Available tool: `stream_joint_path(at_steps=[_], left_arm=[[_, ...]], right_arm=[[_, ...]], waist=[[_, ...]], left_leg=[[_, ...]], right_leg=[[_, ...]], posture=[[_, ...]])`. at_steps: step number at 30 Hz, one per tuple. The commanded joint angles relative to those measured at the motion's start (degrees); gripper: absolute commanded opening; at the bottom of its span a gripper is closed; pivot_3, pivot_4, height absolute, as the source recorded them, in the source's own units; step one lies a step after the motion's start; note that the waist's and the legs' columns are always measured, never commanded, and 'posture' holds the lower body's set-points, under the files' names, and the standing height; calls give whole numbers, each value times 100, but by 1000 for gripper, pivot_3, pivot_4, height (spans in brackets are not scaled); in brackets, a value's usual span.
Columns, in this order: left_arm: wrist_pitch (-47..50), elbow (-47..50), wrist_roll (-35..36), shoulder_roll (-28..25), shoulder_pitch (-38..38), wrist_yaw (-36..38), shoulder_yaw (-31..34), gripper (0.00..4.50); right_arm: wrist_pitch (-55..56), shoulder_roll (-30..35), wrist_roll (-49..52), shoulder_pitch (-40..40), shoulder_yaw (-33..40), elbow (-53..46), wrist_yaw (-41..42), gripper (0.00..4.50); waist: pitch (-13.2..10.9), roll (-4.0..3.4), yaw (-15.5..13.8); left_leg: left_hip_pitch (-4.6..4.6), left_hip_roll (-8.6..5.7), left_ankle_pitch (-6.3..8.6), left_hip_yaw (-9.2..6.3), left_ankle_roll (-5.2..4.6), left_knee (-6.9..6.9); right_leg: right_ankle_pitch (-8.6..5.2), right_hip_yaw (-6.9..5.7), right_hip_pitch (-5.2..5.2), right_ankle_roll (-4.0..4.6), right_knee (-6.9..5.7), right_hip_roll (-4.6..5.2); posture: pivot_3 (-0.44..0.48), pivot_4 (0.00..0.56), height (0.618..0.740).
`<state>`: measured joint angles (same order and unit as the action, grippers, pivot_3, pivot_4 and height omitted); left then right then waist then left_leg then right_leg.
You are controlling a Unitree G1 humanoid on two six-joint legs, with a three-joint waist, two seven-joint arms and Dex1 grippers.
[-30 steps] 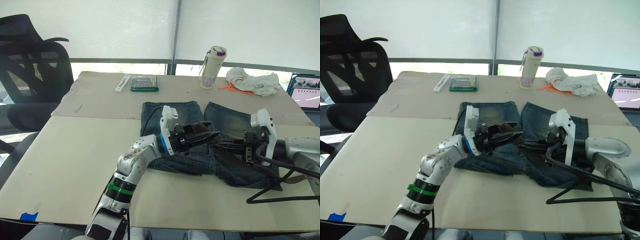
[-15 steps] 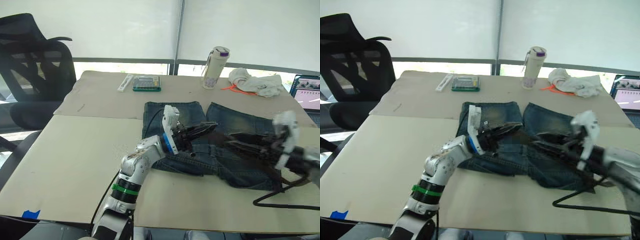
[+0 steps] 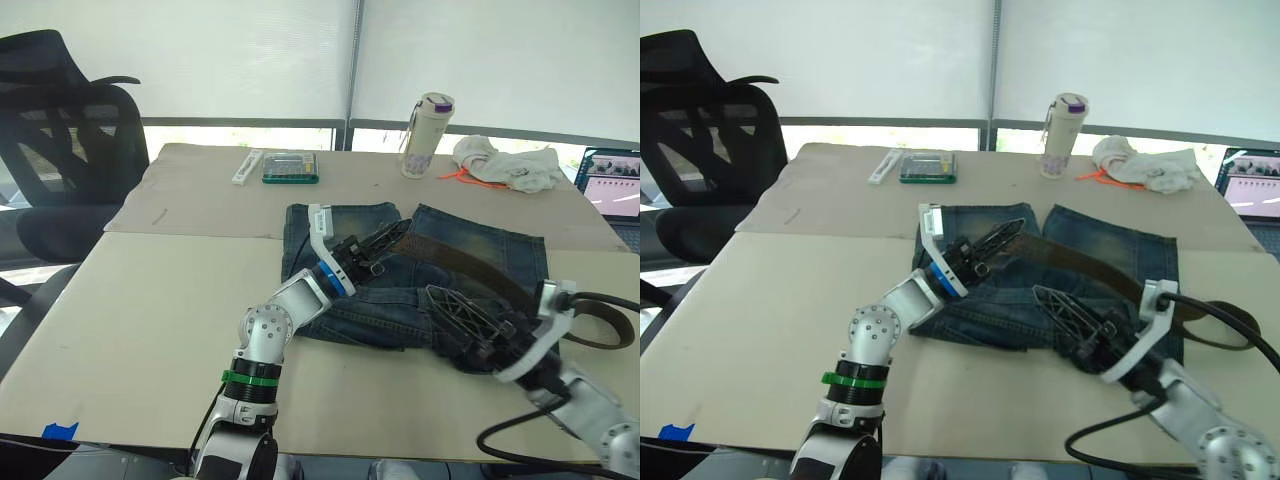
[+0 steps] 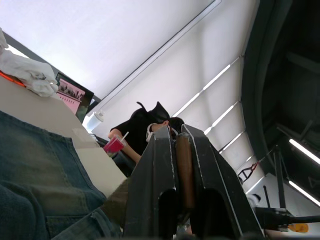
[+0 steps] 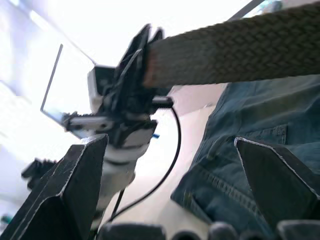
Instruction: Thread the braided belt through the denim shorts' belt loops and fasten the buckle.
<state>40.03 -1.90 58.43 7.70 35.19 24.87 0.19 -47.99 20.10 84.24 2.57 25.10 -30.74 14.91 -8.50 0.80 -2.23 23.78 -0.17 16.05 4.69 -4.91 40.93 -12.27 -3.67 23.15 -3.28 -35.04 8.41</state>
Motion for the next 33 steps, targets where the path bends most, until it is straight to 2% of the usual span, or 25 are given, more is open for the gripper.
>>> stream_joint_path(at_steps=[1, 4, 9, 12, 15, 22, 23, 28, 30, 33], left_arm=[[41, 280, 470, 720, 158, -172, 17, 0], [4, 310, 504, 582, 156, -192, -72, 0], [-11, 356, 555, 503, 111, -234, -143, 0], [-6, 387, 584, 474, 92, -257, -169, 0], [-17, 409, 575, 438, 67, -255, -195, 0], [-72, 392, 464, 367, 33, -244, -216, 0], [-98, 395, 403, 341, 20, -234, -234, 0], [-161, 376, 263, 294, -14, -109, -262, 0], [-22, 500, 146, 68, -67, -23, -388, 0], [49, 818, -475, -563, -234, 300, -822, 1132]], right_arm=[[750, -611, 104, -242, -161, -25, -474, 4486], [1198, -1204, -192, -318, -435, 15, -525, 4486], [1798, -1792, -584, -473, -737, 83, -542, 4486], [2060, -1952, -626, -583, -743, 118, -532, 3694], [2117, -1896, -564, -563, -758, 64, -460, 2617], [1981, -1388, -252, -409, -762, 8, -312, 193], [1991, -1318, -196, -416, -730, 16, -328, 23], [2027, -1042, -121, -439, -695, 56, -348, 23], [1968, -796, -210, -438, -624, 158, -337, 23], [1949, -324, -235, -422, -305, 444, -320, 0]], waist=[[1, -1, 13], [2, -3, 16], [2, -4, 64], [2, -5, 81], [2, -5, 92], [2, -5, 132], [2, -5, 135], [2, -5, 136], [2, -5, 135], [2, -6, 137]], left_leg=[[0, 0, -1, 1, 1, 0], [-1, 1, -5, 0, 8, -3], [-3, 1, -22, 1, 37, -9], [-3, 1, -22, 0, 37, -9], [-3, 0, -31, 0, 51, -11], [-3, 1, -31, 0, 52, -14], [-3, 2, -30, 0, 51, -14], [-3, 2, -28, 0, 47, -14], [-3, 2, -14, 0, 23, -14], [-3, 1, -10, 1, 17, -14]], right_leg=[[0, 0, 0, 0, 0, -1], [0, -2, 1, -1, -1, -7], [-1, -1, 3, 0, -2, -13], [-1, -1, 3, 0, -2, -14], [-1, -1, 2, 0, 0, -15], [-2, -1, 3, 1, 1, -15], [-2, -1, 3, 1, 1, -15], [-2, -1, 3, 1, 2, -15], [-2, -1, 3, 1, 2, -15], [-2, 0, 2, 1, 3, -15]], posture=[[0, 150, 737], [0, 150, 737], [0, 150, 737], [0, 150, 737], [0, 150, 737], [0, 150, 737], [0, 150, 737], [0, 150, 737], [0, 150, 737], [0, 150, 737]])
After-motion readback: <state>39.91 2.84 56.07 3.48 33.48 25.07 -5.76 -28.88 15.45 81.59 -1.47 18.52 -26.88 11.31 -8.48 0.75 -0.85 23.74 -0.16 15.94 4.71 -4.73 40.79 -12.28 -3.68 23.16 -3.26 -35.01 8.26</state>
